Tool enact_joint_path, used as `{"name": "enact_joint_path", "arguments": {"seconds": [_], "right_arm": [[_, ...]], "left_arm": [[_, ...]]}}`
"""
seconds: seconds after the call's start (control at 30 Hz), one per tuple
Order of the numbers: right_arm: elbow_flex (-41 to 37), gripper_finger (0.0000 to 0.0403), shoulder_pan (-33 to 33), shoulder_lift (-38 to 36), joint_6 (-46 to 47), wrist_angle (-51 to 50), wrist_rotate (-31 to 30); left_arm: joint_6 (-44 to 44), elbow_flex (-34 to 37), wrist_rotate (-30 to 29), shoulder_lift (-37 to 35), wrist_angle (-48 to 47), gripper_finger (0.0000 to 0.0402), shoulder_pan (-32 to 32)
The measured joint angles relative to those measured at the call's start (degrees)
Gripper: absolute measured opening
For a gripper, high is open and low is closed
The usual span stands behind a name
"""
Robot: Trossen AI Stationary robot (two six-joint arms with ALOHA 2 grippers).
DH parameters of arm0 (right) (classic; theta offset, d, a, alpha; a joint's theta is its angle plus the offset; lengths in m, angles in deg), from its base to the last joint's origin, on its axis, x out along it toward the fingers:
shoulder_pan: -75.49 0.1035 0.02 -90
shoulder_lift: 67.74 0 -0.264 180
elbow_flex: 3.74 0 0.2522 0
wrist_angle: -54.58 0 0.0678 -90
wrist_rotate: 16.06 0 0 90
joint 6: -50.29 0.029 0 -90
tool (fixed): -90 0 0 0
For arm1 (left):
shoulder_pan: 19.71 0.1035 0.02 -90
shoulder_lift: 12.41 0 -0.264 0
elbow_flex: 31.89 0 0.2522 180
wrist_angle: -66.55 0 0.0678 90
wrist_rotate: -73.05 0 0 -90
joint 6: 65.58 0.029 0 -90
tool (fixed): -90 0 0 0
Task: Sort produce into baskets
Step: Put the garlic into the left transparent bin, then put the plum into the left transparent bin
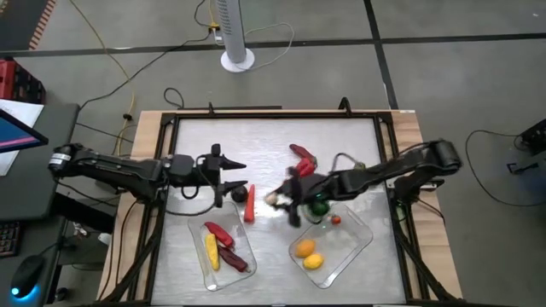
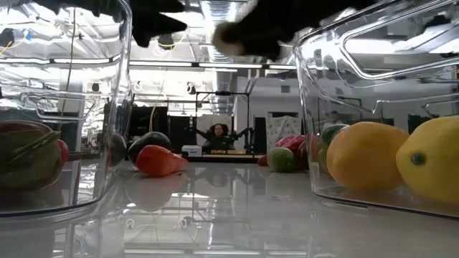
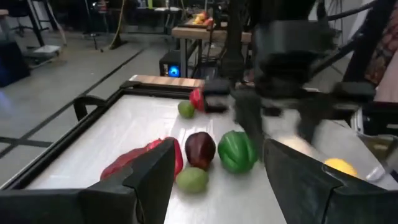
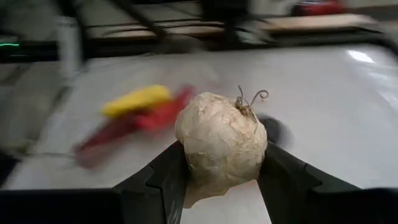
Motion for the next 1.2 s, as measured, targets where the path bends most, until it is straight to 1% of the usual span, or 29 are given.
{"name": "enact_joint_path", "arguments": {"seconds": [0.07, 0.17, 0.27, 0.4, 0.5, 0.6, 0.7, 0.77, 0.87, 0.93, 0.97, 1.1, 1.2], "right_arm": [[5.21, 0.0197, 0.21, 4.57, -1.83, -0.23, 5.11], [12.76, 0.0198, 0.34, 10.80, -5.08, -0.56, 11.06], [19.25, 0.0198, 0.30, 16.12, -7.75, -1.29, 14.72], [26.05, 0.0205, 0.28, 22.50, -9.88, -1.73, 19.46], [29.87, 0.0232, 0.30, 26.11, -9.76, -1.98, 24.58], [32.21, 0.0271, 0.30, 27.99, -9.58, -3.29, 26.39], [33.14, 0.0307, 0.16, 27.81, -9.57, -6.82, 25.10], [33.18, 0.0323, -0.30, 26.01, -9.73, -12.42, 19.99], [32.64, 0.0334, -1.68, 21.62, -11.97, -19.28, 11.61], [30.94, 0.0334, -2.87, 18.99, -13.39, -19.47, 8.22], [29.79, 0.0334, -3.65, 18.20, -13.48, -19.68, 7.51], [23.46, 0.0331, -7.01, 17.63, -12.45, -15.67, 7.63], [17.58, 0.0332, -9.20, 17.65, -11.79, -9.84, 7.71]], "left_arm": [[-0.24, -0.03, -0.06, -1.65, -0.46, 0.0229, -0.10], [-1.58, 0.00, -0.32, -4.31, -3.65, 0.0229, -0.10], [-3.25, 0.00, -1.20, -6.84, -6.59, 0.0229, -0.10], [-5.22, 0.00, -1.79, -9.50, -10.36, 0.0229, -0.10], [-5.96, 0.00, -1.92, -10.46, -12.35, 0.0229, -0.10], [-7.02, 0.00, -1.92, -10.62, -13.99, 0.0229, -0.10], [-7.92, 0.00, -1.97, -10.23, -16.66, 0.0229, -0.10], [-8.50, 0.00, -2.11, -9.72, -18.08, 0.0229, 0.01], [-8.92, 0.02, -2.55, -8.55, -19.15, 0.0229, 0.03], [-9.38, 0.04, -3.18, -7.94, -20.18, 0.0229, 0.03], [-9.82, 0.04, -3.36, -7.70, -20.34, 0.0229, 0.03], [-10.39, 0.04, -4.10, -6.47, -23.72, 0.0229, 0.12], [-11.19, 0.02, -4.47, -6.00, -26.94, 0.0229, 0.18]]}}
